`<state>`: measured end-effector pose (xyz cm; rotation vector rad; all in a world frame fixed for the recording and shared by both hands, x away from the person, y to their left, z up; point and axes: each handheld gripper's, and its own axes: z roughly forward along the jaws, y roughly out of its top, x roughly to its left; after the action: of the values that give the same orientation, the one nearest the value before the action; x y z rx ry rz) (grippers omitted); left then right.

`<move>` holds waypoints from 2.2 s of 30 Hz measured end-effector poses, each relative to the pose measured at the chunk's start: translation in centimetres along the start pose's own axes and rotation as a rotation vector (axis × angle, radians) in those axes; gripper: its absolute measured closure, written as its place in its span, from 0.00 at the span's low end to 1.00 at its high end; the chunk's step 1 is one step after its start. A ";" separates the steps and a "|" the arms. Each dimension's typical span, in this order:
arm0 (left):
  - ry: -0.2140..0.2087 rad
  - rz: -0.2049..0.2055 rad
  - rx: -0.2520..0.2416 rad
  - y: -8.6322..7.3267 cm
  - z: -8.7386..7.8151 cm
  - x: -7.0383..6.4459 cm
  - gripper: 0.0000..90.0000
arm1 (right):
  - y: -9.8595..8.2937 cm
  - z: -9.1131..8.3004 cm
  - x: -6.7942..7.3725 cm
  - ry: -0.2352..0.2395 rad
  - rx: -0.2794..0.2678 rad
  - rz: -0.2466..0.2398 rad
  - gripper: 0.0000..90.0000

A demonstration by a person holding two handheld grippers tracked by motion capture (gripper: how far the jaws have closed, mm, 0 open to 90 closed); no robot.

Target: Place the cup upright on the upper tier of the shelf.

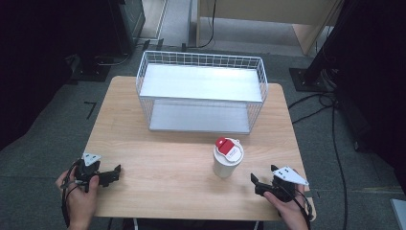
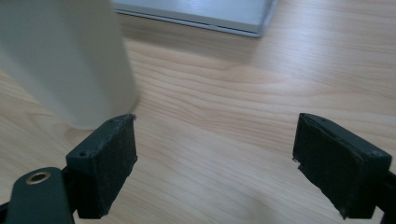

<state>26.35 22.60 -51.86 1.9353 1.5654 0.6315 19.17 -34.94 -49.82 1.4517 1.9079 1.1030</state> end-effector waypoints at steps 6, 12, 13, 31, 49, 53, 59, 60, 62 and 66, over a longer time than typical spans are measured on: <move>0.000 0.001 0.000 0.0 0.0 0.0 0.00 | 0.9 0.3 2.2 0.080 -0.027 -0.032 0.15; 0.000 0.000 0.000 0.0 0.0 0.0 0.00 | 1.4 0.7 4.0 0.141 -0.046 -0.063 0.15; 0.000 0.000 0.000 0.0 0.0 0.0 0.00 | 1.5 0.7 4.2 0.148 -0.049 -0.067 0.15; 0.000 0.001 0.001 0.0 0.0 0.0 0.00 | 2.8 3.6 7.1 0.213 -0.138 -0.034 0.15; 0.000 0.001 0.000 0.0 0.0 0.0 0.00 | 3.3 7.3 7.9 0.212 -0.190 -0.036 0.09; 0.000 0.001 0.001 0.0 0.0 0.0 0.00 | 3.3 7.4 8.1 0.208 -0.204 -0.052 0.12; 0.000 0.001 0.000 0.0 0.0 0.0 0.00 | 3.2 7.1 8.3 0.187 -0.208 -0.071 0.13; 0.000 0.001 0.000 0.0 0.0 0.0 0.00 | 3.2 7.0 8.4 0.181 -0.210 -0.076 0.13; 0.000 0.001 0.000 0.0 0.0 0.0 0.00 | 3.2 7.0 8.5 0.175 -0.218 -0.078 0.13; 0.000 0.001 0.000 0.0 0.0 0.0 0.00 | 3.5 6.8 8.5 0.170 -0.234 -0.085 0.13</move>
<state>26.35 22.60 -51.86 1.9363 1.5646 0.6319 23.75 -24.46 -49.97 1.1725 1.8599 1.3945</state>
